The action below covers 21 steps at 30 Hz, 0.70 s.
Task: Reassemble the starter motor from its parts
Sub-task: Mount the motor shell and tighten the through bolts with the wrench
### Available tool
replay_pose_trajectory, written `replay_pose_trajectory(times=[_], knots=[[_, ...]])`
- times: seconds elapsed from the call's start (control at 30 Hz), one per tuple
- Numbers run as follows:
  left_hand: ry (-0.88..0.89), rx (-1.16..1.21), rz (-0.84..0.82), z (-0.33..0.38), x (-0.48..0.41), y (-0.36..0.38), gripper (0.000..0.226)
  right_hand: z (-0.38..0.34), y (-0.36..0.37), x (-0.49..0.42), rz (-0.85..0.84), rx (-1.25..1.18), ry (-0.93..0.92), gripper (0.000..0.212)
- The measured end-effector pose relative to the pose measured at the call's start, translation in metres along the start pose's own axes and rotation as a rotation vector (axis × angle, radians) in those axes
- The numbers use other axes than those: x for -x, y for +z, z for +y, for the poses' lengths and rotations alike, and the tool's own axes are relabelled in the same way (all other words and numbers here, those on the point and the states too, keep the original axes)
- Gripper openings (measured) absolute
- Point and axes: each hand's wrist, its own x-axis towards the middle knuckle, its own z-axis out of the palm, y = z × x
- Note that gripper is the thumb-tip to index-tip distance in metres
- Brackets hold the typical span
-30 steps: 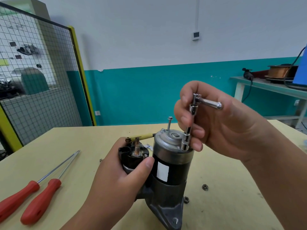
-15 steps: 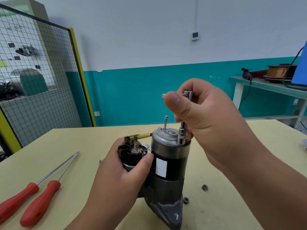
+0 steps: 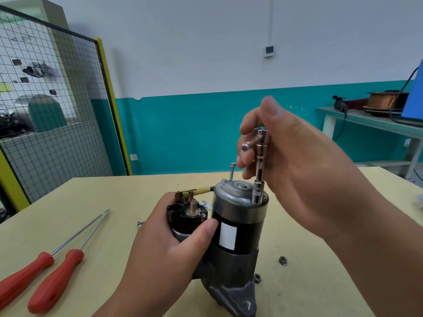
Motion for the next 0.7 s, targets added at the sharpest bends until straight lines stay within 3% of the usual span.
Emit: replay_pose_trajectory(times=[0.13,0.27,0.4,0.7], knots=[[0.035,0.022,-0.041,-0.001,0.002,-0.003,0.043,-0.004,0.007,0.006,-0.092,-0.317,0.073,0.024],[0.051,0.018,-0.077,-0.001,0.002,-0.004,0.045,-0.007,0.005,0.008,-0.206,-0.321,0.064,0.008],[0.052,0.033,-0.076,-0.001,0.001,-0.004,0.044,-0.01,0.003,0.009,-0.264,-0.322,0.034,0.007],[0.04,0.03,-0.041,-0.002,0.002,-0.001,0.045,-0.001,0.018,0.01,-0.082,-0.244,-0.077,0.01]])
